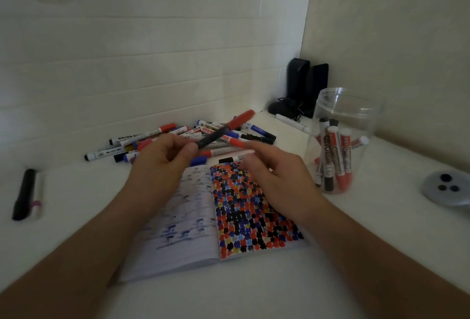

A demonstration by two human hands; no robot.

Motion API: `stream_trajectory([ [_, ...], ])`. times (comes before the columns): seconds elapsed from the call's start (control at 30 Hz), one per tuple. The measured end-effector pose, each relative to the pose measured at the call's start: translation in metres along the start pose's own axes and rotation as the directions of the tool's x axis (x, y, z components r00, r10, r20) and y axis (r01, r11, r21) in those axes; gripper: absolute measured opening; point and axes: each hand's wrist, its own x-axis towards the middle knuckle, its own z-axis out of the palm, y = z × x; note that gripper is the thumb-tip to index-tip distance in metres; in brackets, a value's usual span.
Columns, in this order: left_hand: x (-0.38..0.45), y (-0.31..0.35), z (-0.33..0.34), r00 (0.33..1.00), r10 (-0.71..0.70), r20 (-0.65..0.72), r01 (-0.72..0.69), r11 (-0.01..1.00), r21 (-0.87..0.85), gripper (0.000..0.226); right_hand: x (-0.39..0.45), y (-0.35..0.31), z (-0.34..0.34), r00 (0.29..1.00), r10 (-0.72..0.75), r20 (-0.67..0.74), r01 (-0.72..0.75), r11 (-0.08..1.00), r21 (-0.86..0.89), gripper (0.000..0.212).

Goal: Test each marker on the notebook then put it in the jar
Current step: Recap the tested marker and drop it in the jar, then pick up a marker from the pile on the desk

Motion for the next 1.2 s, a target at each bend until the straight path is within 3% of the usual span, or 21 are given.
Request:
stream_trajectory([
  [0.1,-0.016,0.008,0.007,0.961,0.037,0.272,-0.025,0.998,-0.049,0.010,0.001,-0.010,0.003,1.000,-0.015,-0.026,0.021,0.973,0.231,0.026],
  [0.23,-0.021,0.005,0.012,0.863,0.159,0.479,-0.307,0.919,0.248,0.016,-0.001,-0.018,-0.001,0.997,-0.035,-0.073,0.059,0.935,0.351,0.023],
  [0.3,-0.020,0.004,0.011,0.864,0.184,0.468,-0.330,0.910,0.252,0.018,-0.004,-0.018,-0.006,0.996,-0.070,-0.049,0.081,0.959,0.272,0.030],
  [0.4,-0.020,0.001,0.009,0.887,0.209,0.411,-0.258,0.964,0.065,0.034,-0.005,-0.019,-0.009,0.972,-0.101,0.213,0.132,0.982,-0.137,0.029],
  [0.5,-0.022,-0.001,0.010,0.873,0.209,0.441,-0.233,0.972,0.001,0.030,-0.006,-0.016,-0.001,0.903,-0.052,0.426,0.283,0.818,-0.501,0.031],
  [0.6,-0.022,-0.006,0.014,0.854,0.178,0.489,-0.285,0.946,0.153,0.009,-0.007,-0.012,0.003,0.905,-0.078,0.418,0.327,0.756,-0.566,0.038],
  [0.77,-0.021,-0.010,0.014,0.852,0.200,0.484,-0.323,0.928,0.185,0.011,-0.005,-0.009,-0.001,0.903,-0.077,0.422,0.338,0.734,-0.589,0.038],
  [0.83,-0.020,-0.010,0.015,0.854,0.195,0.483,-0.306,0.938,0.162,0.011,-0.003,-0.013,-0.004,0.911,-0.007,0.412,0.271,0.762,-0.588,0.038],
  [0.93,-0.019,-0.013,0.013,0.878,0.200,0.436,-0.274,0.955,0.114,0.006,-0.003,-0.014,-0.016,0.925,0.169,0.340,0.065,0.811,-0.581,0.056],
  [1.0,-0.018,-0.014,0.011,0.887,0.191,0.421,-0.258,0.960,0.107,0.005,-0.004,-0.012,-0.026,0.947,0.178,0.266,-0.073,0.929,-0.362,0.034],
  [1.07,-0.018,-0.013,0.011,0.873,0.196,0.447,-0.286,0.948,0.142,0.016,-0.002,-0.015,-0.041,0.957,0.212,0.197,-0.237,0.964,0.118,0.007],
  [1.13,-0.019,-0.011,0.012,0.838,0.216,0.501,-0.343,0.922,0.177,0.024,0.000,-0.021,-0.059,0.920,0.241,0.310,-0.383,0.727,0.569,0.039],
  [1.17,-0.019,-0.011,0.013,0.821,0.230,0.523,-0.373,0.909,0.186,0.026,-0.001,-0.023,-0.068,0.910,0.206,0.359,-0.405,0.623,0.669,0.050],
  [1.2,-0.020,-0.010,0.014,0.804,0.249,0.540,-0.405,0.894,0.191,0.026,-0.003,-0.024,-0.075,0.909,0.170,0.381,-0.404,0.586,0.702,0.055],
])
